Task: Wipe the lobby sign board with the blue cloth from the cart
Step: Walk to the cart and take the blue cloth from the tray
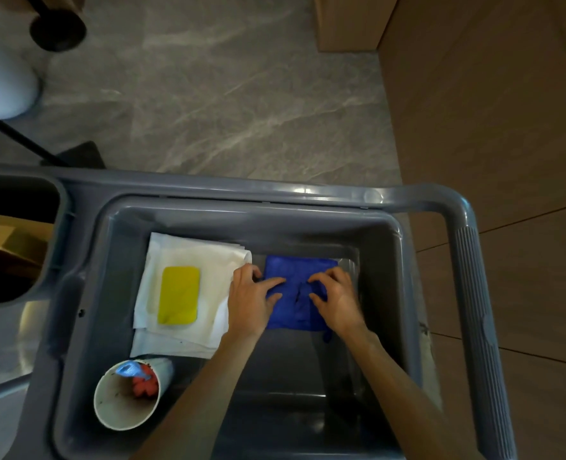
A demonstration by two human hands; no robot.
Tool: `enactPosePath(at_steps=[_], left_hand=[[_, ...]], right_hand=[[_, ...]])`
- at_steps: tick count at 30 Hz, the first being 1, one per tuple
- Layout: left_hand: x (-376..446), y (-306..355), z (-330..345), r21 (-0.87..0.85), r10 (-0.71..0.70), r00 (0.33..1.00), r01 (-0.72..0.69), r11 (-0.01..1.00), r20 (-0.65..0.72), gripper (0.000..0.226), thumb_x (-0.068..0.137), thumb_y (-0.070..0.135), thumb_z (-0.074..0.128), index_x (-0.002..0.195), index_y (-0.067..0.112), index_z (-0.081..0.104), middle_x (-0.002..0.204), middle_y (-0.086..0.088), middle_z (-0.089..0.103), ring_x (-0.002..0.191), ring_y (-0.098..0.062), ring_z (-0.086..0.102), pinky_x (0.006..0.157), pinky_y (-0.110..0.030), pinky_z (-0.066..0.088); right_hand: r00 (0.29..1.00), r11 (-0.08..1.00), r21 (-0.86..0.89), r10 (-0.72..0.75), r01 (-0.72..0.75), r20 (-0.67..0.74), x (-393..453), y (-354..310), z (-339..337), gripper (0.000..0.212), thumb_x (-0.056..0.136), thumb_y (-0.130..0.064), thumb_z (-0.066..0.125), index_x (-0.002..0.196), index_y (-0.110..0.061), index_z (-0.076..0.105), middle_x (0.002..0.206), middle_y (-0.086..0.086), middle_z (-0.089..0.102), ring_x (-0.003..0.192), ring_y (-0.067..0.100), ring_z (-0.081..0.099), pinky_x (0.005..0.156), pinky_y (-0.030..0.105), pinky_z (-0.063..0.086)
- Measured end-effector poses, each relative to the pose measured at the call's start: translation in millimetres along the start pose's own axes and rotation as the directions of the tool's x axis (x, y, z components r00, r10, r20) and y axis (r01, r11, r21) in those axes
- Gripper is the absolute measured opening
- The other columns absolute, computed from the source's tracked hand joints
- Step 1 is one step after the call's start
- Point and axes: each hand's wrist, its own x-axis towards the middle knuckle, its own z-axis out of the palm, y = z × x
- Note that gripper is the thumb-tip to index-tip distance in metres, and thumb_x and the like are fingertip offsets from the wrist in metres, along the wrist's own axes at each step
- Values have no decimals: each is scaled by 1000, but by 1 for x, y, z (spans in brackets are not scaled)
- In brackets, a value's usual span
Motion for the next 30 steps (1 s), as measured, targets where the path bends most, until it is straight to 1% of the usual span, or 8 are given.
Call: enactPosePath(at_steps=[8,12,14,15,18,22,27,30], left_hand=[[-9,-5,-6,-3,-100,993,100,995,66,41,87,30,75,127,27,68,110,-8,57,109,-25,49,91,-32,47],[-9,-6,-4,-39,-115,991,118,992,71,42,85,28,77,126,24,69,113,-8,58,111,-25,48,94,-33,49],[-8,-7,-3,-56,-120,990,124,991,68,42,84,27,77,125,24,70,111,-6,56,110,-23,48,93,-33,50],[-8,-7,-2,-52,-126,990,130,990,63,41,85,28,77,125,25,70,109,-5,55,108,-22,48,92,-32,50],[-7,-7,2,-66,-158,987,159,985,28,37,85,27,77,121,22,71,101,-1,48,99,-17,47,89,-30,53],[-4,-6,4,-97,-184,983,183,978,-2,33,84,25,78,115,17,75,96,1,47,95,-21,53,88,-38,57],[4,-7,1,138,-108,992,115,984,-59,26,81,35,79,105,25,79,91,-5,59,90,-26,54,73,-33,38],[8,-7,1,199,-69,995,82,977,-73,21,81,32,80,100,24,80,89,-7,61,89,-28,57,71,-36,37]], right_hand=[[994,989,119,93,-86,-49,-11,9,-8,44,83,-8,78,124,-18,64,120,-5,44,113,10,46,103,23,43],[984,964,204,176,-169,-16,-17,14,-13,46,88,-1,71,129,-16,61,126,-2,42,118,18,49,92,11,46],[982,953,245,186,-176,-18,-18,13,-15,39,89,0,68,127,-9,62,125,2,47,119,27,51,89,16,47],[976,925,322,217,-201,-14,-18,12,-16,33,91,-1,67,124,-6,62,121,2,51,117,29,53,85,20,50],[910,680,648,412,-343,49,-15,3,-17,21,94,-5,63,112,1,55,101,-1,52,98,24,60,66,23,53],[861,478,792,497,-379,112,-7,-1,-13,16,91,-7,65,91,-4,50,94,3,51,86,19,56,68,33,49],[845,368,856,517,-363,136,-2,0,-10,21,84,-4,64,79,-14,47,96,9,49,82,24,52,63,33,45],[845,335,872,514,-358,149,1,-2,-10,26,82,-4,61,70,-18,44,96,9,47,80,25,48,63,36,42]])
